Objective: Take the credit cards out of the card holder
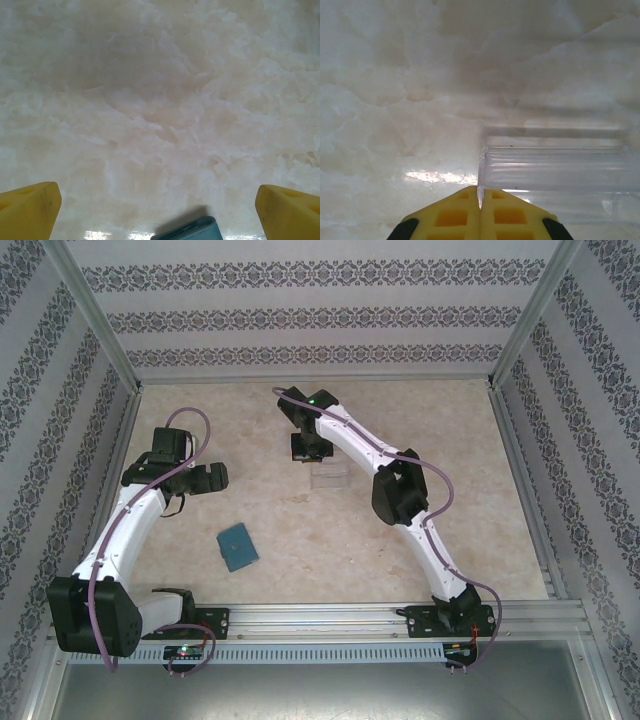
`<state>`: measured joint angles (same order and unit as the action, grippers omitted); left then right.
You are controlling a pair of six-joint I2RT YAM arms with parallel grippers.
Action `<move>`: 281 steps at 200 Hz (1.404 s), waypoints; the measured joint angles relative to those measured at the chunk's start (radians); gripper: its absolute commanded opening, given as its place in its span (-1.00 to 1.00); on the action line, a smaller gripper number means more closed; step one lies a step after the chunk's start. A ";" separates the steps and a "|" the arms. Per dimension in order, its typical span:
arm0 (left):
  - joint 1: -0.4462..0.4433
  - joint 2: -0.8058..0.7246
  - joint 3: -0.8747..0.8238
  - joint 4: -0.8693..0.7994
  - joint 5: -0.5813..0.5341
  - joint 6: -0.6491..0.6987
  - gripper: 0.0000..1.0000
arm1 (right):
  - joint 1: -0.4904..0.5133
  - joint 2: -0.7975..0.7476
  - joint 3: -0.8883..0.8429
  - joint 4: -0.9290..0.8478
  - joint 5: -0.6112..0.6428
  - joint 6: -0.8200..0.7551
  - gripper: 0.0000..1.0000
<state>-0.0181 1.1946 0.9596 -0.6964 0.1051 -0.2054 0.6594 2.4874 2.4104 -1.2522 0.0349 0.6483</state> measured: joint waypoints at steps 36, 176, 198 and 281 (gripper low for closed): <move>0.000 0.000 0.000 0.000 0.000 0.000 1.00 | 0.000 0.008 0.008 -0.008 0.001 0.000 -0.82; -0.002 0.074 0.012 -0.052 0.012 -0.025 0.82 | 0.000 -0.011 0.007 -0.001 0.003 -0.004 -0.58; -0.014 0.095 0.015 -0.060 0.046 -0.076 0.78 | 0.002 -0.073 -0.030 0.001 0.003 -0.009 -0.58; -0.186 0.067 -0.122 -0.071 0.031 -0.351 0.91 | 0.011 -0.289 -0.233 0.076 0.003 -0.027 -0.53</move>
<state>-0.2043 1.2617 0.8375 -0.7677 0.1356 -0.5560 0.6704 2.1986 2.1777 -1.1763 0.0380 0.6216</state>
